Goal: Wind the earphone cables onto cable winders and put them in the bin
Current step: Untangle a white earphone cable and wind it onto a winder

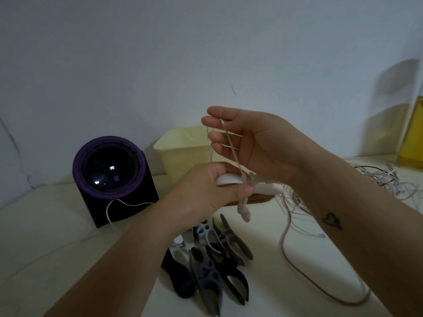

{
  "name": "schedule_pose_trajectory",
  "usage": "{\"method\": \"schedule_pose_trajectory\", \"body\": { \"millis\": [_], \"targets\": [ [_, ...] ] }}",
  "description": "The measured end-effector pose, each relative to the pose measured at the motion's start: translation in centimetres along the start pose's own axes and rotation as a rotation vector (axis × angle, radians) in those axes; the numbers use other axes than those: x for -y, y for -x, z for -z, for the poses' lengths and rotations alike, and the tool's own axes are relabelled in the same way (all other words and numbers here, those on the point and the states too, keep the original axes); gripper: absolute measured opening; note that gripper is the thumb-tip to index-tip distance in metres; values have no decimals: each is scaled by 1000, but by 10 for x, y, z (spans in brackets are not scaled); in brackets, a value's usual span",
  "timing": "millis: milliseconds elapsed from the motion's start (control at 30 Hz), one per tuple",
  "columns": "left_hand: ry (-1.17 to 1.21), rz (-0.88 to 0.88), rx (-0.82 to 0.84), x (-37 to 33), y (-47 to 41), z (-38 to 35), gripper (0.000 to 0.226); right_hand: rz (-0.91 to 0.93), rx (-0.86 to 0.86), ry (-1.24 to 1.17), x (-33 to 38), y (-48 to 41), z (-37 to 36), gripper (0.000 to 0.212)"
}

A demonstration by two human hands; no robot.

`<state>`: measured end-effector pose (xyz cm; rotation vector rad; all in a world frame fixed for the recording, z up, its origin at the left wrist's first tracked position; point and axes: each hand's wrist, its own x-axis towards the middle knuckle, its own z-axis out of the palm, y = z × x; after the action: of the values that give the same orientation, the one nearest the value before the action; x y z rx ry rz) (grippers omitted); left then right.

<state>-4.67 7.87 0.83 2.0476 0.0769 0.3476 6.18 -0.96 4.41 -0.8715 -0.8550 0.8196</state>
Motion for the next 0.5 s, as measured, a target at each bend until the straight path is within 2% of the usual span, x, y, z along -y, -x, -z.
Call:
{"method": "schedule_pose_trajectory", "body": {
  "millis": [233,400,500],
  "targets": [
    [-75,41,-23,8,-2,-2,11,49,-52,-109,1,-3,3,26],
    [-122,47,12,9,-2,-2,11,66,-77,-109,2,-4,4,24],
    [-108,96,-6,10,-3,3,12,86,-157,-69,1,-6,11,23]
  ]
}}
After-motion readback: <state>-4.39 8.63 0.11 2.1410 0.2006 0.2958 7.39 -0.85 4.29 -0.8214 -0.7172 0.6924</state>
